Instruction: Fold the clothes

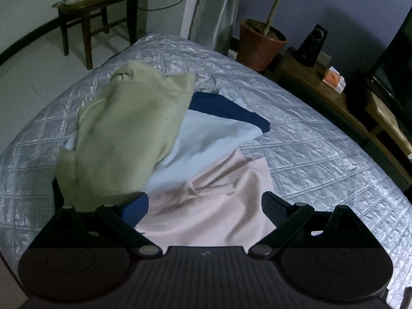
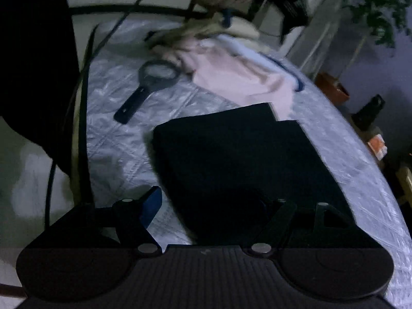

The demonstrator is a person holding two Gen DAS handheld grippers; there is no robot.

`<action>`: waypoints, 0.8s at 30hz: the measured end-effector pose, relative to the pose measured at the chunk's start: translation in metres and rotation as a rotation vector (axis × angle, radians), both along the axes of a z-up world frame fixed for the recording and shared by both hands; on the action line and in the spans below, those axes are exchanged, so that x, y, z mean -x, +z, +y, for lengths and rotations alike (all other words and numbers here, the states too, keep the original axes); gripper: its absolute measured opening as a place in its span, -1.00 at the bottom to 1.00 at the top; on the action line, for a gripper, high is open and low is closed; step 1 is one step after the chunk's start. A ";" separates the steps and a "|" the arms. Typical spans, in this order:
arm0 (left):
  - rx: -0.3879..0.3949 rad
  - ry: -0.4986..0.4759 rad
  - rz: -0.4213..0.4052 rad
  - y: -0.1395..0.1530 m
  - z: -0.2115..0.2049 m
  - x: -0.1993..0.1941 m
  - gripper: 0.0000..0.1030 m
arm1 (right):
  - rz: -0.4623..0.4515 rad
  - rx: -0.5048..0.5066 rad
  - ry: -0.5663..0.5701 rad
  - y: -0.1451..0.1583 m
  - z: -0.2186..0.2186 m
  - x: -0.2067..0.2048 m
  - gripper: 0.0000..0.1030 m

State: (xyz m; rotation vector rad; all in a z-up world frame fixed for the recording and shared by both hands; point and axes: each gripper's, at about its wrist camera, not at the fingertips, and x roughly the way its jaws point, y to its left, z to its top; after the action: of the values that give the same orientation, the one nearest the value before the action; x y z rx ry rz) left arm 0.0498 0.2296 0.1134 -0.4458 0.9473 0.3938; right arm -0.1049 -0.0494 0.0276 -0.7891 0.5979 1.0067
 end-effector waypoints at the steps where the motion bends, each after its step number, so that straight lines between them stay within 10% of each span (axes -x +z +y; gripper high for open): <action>1: 0.005 0.000 -0.001 0.000 0.002 0.000 0.81 | -0.002 0.002 0.002 -0.003 0.006 -0.001 0.51; 4: 0.015 -0.001 -0.005 0.000 0.004 0.002 0.81 | -0.011 0.010 0.008 -0.008 0.025 -0.005 0.38; 5: 0.017 -0.003 -0.006 0.000 0.005 0.001 0.81 | -0.017 0.009 0.013 -0.005 0.027 -0.005 -0.11; 8: 0.022 -0.005 -0.008 0.001 0.003 0.003 0.81 | 0.044 -0.094 -0.046 0.012 0.022 -0.018 -0.75; 16: 0.037 0.003 -0.013 0.001 0.002 0.003 0.81 | 0.243 -0.445 -0.389 0.073 -0.034 -0.108 -0.86; 24: 0.040 -0.014 -0.009 0.000 -0.006 0.000 0.81 | 0.050 -0.688 -0.570 0.173 -0.107 -0.190 -0.89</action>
State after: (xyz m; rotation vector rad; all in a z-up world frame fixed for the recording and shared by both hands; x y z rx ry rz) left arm 0.0494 0.2234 0.1132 -0.4769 0.9501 0.3604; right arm 0.0851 -0.1560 0.2002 0.0272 0.4345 0.6307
